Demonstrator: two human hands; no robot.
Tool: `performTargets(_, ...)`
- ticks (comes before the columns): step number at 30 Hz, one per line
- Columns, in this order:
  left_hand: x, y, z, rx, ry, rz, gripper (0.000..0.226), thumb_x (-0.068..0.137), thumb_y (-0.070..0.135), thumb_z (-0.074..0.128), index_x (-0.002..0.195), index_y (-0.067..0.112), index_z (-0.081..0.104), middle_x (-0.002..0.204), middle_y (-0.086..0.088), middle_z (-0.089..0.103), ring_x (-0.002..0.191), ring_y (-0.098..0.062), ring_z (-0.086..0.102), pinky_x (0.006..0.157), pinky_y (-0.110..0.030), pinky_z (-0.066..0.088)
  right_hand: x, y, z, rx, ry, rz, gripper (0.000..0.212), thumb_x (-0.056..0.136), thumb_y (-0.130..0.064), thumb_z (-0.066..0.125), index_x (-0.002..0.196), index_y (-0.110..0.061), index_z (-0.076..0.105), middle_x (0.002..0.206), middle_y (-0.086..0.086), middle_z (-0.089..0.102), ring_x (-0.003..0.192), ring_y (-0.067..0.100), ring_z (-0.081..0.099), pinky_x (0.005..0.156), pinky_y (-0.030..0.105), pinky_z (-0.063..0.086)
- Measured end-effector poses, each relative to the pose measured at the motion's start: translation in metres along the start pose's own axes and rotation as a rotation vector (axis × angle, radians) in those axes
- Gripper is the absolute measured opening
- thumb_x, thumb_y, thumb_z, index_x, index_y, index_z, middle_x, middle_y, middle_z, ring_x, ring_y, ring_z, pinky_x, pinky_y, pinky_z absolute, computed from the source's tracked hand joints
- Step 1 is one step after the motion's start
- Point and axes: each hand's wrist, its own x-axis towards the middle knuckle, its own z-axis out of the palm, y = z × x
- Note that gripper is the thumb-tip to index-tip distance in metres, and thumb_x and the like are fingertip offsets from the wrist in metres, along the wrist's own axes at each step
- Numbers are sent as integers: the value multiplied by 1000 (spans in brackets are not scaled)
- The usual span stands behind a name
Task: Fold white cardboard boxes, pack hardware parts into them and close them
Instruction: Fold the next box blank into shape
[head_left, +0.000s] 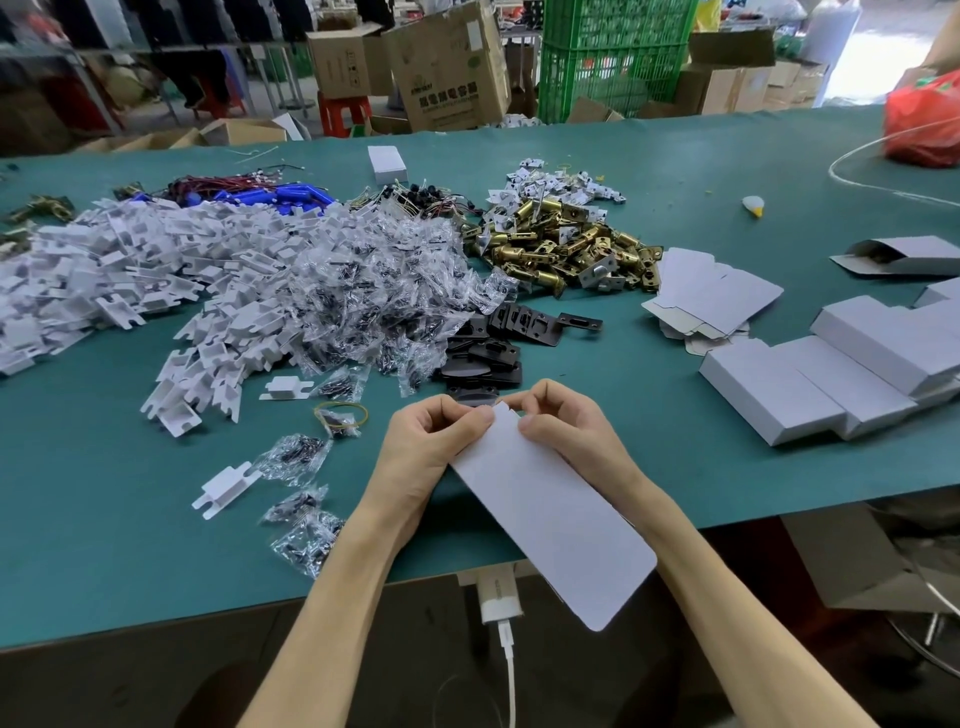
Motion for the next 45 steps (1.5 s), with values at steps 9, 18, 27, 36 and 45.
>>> performTargets(9, 4, 5, -5, 10, -89, -56, 21, 81, 29, 82, 83, 12, 71, 86, -14, 67, 81, -23, 55, 72, -33, 42, 0, 3, 1, -45, 72, 1, 18, 79, -14, 70, 71, -14, 54, 115, 16, 71, 79, 20, 66, 61, 28, 51)
performTargets(18, 5, -1, -4, 13, -32, -8, 28, 77, 31, 86, 68, 15, 65, 81, -17, 64, 77, -22, 51, 68, -30, 40, -2, 2, 3, -60, 130, -8, 18, 77, -13, 69, 71, -10, 53, 113, 17, 71, 80, 19, 66, 61, 26, 52)
performTargets(27, 2, -7, -2, 39, -33, 35, 27, 84, 31, 79, 103, 13, 79, 106, -13, 78, 92, -19, 69, 89, -37, 54, 1, 8, -3, -110, 263, -60, 16, 82, -11, 69, 96, -8, 63, 101, 1, 72, 82, 6, 67, 66, 21, 51)
performTargets(36, 2, -7, -2, 12, -28, 62, 22, 85, 26, 80, 104, 15, 79, 105, -10, 79, 92, -15, 71, 83, -26, 57, 0, 7, -2, -159, 204, -66, 25, 85, -14, 60, 104, -16, 76, 96, -5, 75, 76, 7, 67, 61, 20, 52)
performTargets(45, 0, -6, 2, 7, -30, 77, 21, 91, 30, 72, 110, 21, 76, 109, -11, 77, 95, -17, 68, 84, -31, 57, -1, 7, -2, -158, 234, -99, 23, 92, -11, 61, 108, -19, 74, 112, 6, 69, 83, 9, 65, 67, 24, 54)
